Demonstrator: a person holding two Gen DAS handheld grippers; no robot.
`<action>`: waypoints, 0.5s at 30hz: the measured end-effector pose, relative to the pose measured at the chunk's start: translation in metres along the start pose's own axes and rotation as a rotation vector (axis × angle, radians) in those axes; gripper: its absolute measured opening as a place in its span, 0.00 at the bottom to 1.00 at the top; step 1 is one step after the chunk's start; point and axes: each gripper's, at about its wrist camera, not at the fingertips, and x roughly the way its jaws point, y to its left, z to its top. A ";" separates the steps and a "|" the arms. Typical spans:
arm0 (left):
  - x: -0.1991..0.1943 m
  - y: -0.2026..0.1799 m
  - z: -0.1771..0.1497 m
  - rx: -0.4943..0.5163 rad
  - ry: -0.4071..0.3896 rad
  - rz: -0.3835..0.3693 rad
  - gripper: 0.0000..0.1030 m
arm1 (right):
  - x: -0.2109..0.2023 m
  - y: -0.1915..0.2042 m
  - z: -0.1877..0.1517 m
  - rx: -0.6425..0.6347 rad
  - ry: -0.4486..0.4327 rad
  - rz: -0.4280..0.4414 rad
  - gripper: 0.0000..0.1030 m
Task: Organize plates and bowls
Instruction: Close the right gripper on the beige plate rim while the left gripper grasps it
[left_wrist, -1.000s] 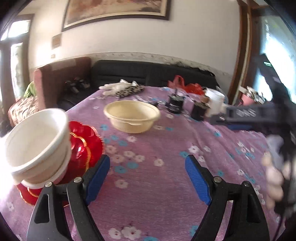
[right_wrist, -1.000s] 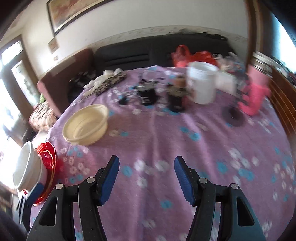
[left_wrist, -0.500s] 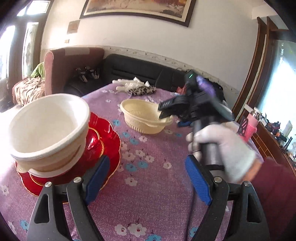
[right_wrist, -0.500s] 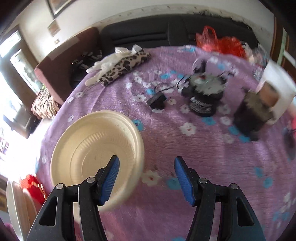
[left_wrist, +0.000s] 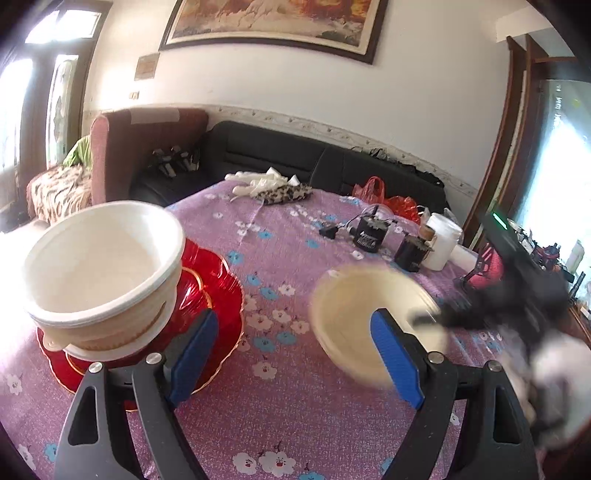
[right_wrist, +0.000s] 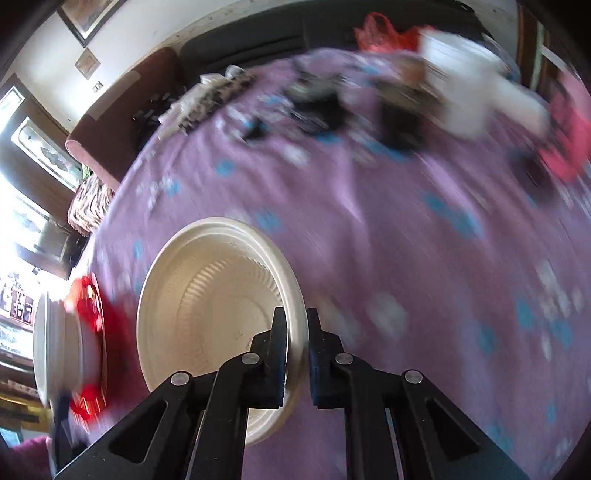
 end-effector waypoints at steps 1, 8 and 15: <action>-0.001 -0.002 0.000 0.007 -0.006 -0.004 0.81 | -0.008 -0.013 -0.014 0.008 0.007 -0.008 0.10; 0.020 -0.015 -0.009 0.048 0.083 -0.036 0.81 | -0.054 -0.069 -0.089 0.054 -0.068 0.022 0.22; 0.031 -0.026 -0.019 0.016 0.224 -0.033 0.81 | -0.061 -0.074 -0.113 0.072 -0.240 0.081 0.49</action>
